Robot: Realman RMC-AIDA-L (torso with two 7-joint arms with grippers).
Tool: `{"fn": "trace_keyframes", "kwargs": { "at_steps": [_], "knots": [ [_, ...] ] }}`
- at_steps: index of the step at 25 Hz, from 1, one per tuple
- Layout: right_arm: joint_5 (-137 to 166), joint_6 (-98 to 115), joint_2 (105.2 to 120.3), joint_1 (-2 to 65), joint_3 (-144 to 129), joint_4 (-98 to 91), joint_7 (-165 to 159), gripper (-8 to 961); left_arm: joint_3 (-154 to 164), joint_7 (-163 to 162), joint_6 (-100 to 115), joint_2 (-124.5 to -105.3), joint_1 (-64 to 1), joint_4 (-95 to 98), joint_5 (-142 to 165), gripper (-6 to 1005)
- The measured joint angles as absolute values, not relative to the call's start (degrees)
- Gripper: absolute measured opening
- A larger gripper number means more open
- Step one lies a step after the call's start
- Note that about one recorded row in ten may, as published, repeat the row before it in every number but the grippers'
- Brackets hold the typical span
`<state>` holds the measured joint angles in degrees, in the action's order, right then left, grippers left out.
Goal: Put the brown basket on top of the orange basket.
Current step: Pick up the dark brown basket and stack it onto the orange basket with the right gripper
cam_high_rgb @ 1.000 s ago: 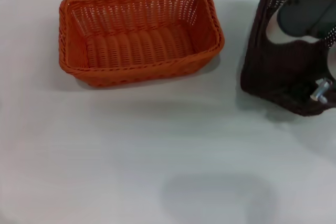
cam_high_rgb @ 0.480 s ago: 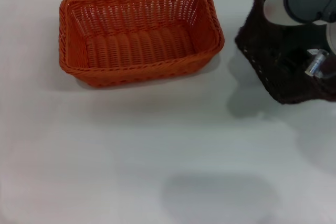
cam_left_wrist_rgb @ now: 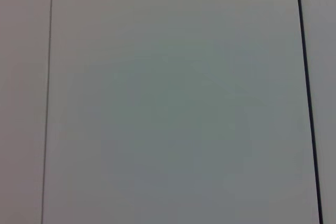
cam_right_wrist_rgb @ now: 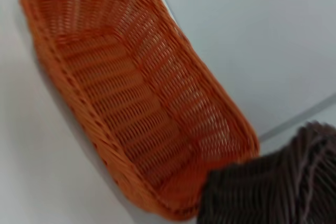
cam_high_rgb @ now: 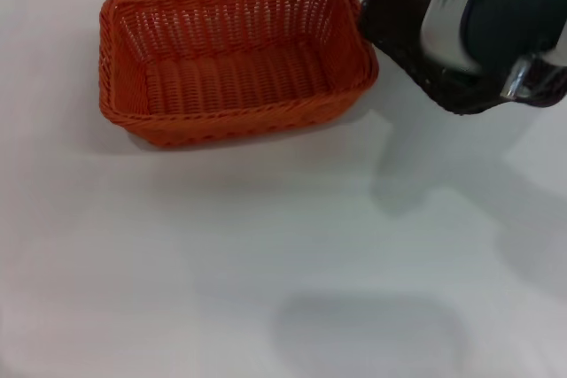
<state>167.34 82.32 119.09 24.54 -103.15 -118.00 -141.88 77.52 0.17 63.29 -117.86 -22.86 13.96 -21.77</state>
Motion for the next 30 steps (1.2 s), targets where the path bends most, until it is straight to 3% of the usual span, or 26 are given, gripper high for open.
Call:
{"fn": "trace_keyframes", "kwargs": {
  "at_steps": [20,25,30],
  "knots": [
    [167.33,63.89,119.02,15.23,-115.68,-114.60,-81.77,208,77.52,-0.62,60.34,-118.08,-23.32,14.03,-21.86,844],
    [167.34,57.04,118.33,15.90,-113.19,-112.35,-78.41,207,77.52,-0.69,59.37,-118.33,-23.65,14.06,-21.89,844],
    [167.30,51.21,116.40,18.04,-111.32,-107.61,-76.16,206,76.86,-0.70,58.54,-118.39,-24.12,14.07,-21.93,844]
  ]
}}
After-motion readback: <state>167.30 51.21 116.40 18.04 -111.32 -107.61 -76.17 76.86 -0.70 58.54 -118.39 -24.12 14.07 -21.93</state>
